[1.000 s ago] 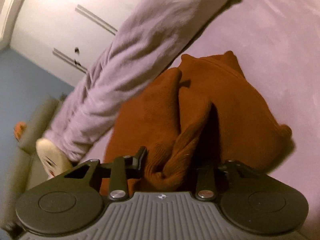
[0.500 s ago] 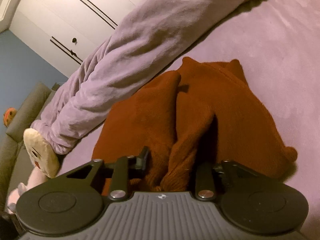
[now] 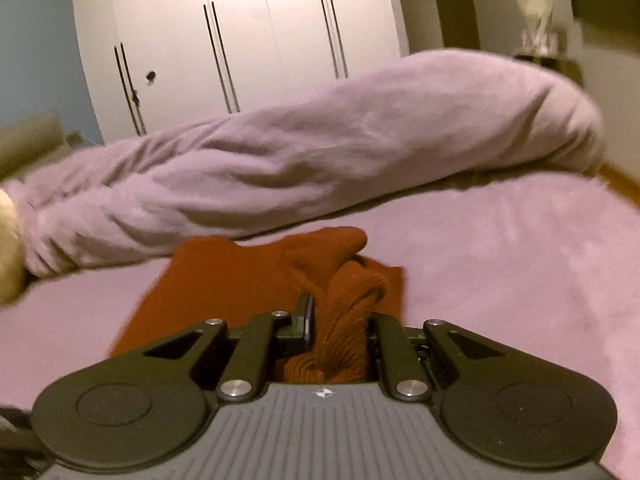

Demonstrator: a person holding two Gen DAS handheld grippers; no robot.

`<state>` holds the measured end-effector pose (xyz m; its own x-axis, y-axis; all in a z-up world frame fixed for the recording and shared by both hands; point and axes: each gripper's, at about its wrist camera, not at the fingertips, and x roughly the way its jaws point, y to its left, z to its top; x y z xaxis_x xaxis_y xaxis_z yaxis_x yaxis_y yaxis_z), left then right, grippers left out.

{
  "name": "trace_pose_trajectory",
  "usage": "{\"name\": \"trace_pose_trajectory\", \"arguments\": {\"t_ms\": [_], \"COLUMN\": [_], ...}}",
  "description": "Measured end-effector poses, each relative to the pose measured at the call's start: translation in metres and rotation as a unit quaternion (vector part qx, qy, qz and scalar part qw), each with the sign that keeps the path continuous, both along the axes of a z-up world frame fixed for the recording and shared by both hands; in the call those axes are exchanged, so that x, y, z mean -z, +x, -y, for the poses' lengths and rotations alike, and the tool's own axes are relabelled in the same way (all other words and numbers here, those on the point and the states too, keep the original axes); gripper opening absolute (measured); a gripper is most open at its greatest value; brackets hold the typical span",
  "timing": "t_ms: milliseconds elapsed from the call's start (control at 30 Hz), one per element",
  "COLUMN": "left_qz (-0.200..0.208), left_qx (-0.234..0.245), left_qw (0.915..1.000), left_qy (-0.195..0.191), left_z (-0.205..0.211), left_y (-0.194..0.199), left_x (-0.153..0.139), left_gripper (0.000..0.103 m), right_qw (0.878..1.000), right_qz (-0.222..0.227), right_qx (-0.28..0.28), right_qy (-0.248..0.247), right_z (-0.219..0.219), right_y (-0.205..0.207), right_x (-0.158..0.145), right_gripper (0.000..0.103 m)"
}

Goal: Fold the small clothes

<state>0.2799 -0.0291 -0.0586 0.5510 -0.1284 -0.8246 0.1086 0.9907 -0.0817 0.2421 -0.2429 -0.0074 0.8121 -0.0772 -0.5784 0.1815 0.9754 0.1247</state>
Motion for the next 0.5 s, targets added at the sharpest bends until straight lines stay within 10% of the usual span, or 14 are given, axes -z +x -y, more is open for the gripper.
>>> {"name": "trace_pose_trajectory", "arguments": {"t_ms": [133, 267, 500], "left_qz": [-0.012, -0.010, 0.019], "left_qx": [0.013, 0.029, -0.008], "left_qw": [0.9998, 0.9995, 0.9997], "left_qy": [0.002, 0.004, -0.010], "left_z": [0.000, -0.009, -0.023], "left_y": [-0.003, -0.016, -0.017], "left_x": [-0.002, -0.015, -0.038], "left_gripper": [0.093, 0.093, 0.094], "right_qw": [0.995, 0.998, 0.980], "right_qz": [-0.063, -0.045, 0.006], "right_qx": [-0.001, 0.021, 0.048], "right_qy": [-0.079, 0.026, 0.192], "right_z": [0.008, 0.044, 0.072], "right_y": [0.007, -0.005, -0.051], "right_x": [0.044, 0.027, 0.003], "right_gripper": [0.006, 0.026, 0.027]}}
